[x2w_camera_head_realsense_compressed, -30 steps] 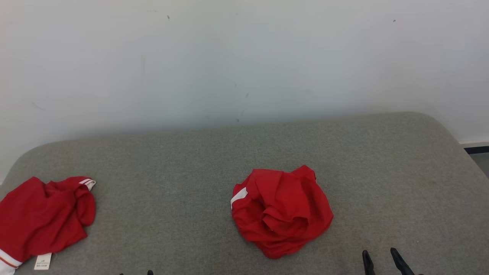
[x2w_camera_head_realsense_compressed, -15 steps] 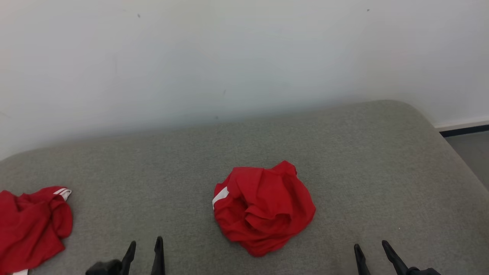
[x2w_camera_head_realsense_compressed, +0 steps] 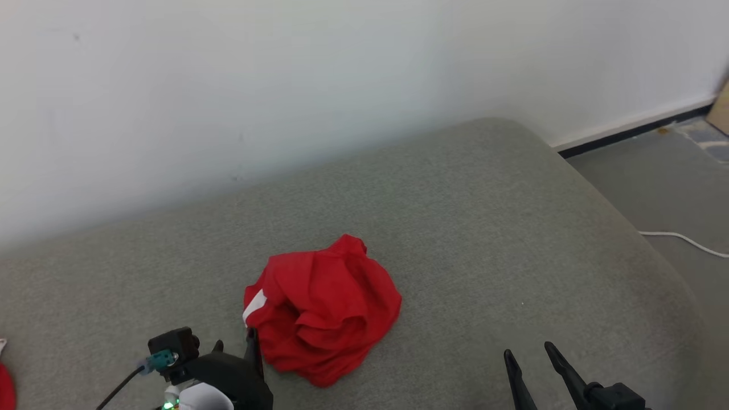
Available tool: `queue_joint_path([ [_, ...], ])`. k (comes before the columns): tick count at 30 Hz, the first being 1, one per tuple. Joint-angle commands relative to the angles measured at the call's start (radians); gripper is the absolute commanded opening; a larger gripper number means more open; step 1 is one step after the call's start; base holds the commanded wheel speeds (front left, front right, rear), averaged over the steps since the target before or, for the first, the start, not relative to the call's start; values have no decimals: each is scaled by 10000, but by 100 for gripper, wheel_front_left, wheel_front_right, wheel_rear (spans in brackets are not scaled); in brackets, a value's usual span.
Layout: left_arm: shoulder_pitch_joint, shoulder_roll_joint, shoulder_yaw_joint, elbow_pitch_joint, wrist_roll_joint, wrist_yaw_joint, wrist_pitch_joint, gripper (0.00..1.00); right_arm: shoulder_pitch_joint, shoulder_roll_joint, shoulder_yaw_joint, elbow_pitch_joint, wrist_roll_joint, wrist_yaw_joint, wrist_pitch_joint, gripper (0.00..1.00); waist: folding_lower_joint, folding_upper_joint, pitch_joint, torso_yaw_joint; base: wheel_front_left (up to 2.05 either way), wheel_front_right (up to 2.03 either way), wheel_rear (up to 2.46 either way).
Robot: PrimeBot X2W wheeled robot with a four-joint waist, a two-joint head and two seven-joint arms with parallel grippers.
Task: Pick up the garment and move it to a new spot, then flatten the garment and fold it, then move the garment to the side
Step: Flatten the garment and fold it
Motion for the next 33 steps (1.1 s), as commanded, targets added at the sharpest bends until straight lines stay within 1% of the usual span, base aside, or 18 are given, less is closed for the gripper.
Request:
queue_joint_path([
  [1,-267,10,-23,155,-64,85,-2,100,-89,-11,53,22,41,-22,-45,100,0,-1,322,-792,0,0,0],
  [6,-726,73,-163,878,110,400,95,100,-111,-30,65,85,63,-22,-110,100,0,-1,524,-1195,0,0,0],
  [10,-985,216,-327,1404,430,872,193,100,-141,-10,95,117,86,-22,-156,100,0,-1,614,-1369,0,0,0],
  [14,-1122,228,-363,1723,511,1011,48,100,-153,7,101,157,119,-22,-195,100,0,-1,651,-1426,0,0,0],
  [15,-1154,226,-382,1778,519,1000,20,54,-151,13,91,168,123,-22,-209,100,0,-1,654,-1422,0,0,0],
  [16,-1198,221,-439,1801,555,930,-18,0,-150,22,78,180,126,-22,-224,100,0,-1,656,-1410,0,0,0],
  [18,-1305,252,-485,1828,621,893,-221,0,-152,44,50,214,122,-22,-238,100,0,-1,647,-1361,0,0,0],
  [23,-1723,347,-449,1605,846,1176,-1315,0,-189,103,40,284,86,-22,-289,100,0,-1,594,-1195,0,0,0],
  [25,-2134,428,-651,1391,1159,1054,-1866,0,-227,122,79,332,84,-22,-313,100,0,-1,564,-1121,0,0,0],
  [27,-2453,437,-855,1224,1418,977,-2128,0,-249,148,96,361,77,-22,-314,100,0,-1,547,-1089,0,0,0],
  [33,-3509,207,-1664,673,1985,751,-2352,0,-312,182,164,434,67,-22,-325,100,0,-1,500,-1119,0,0,0],
])
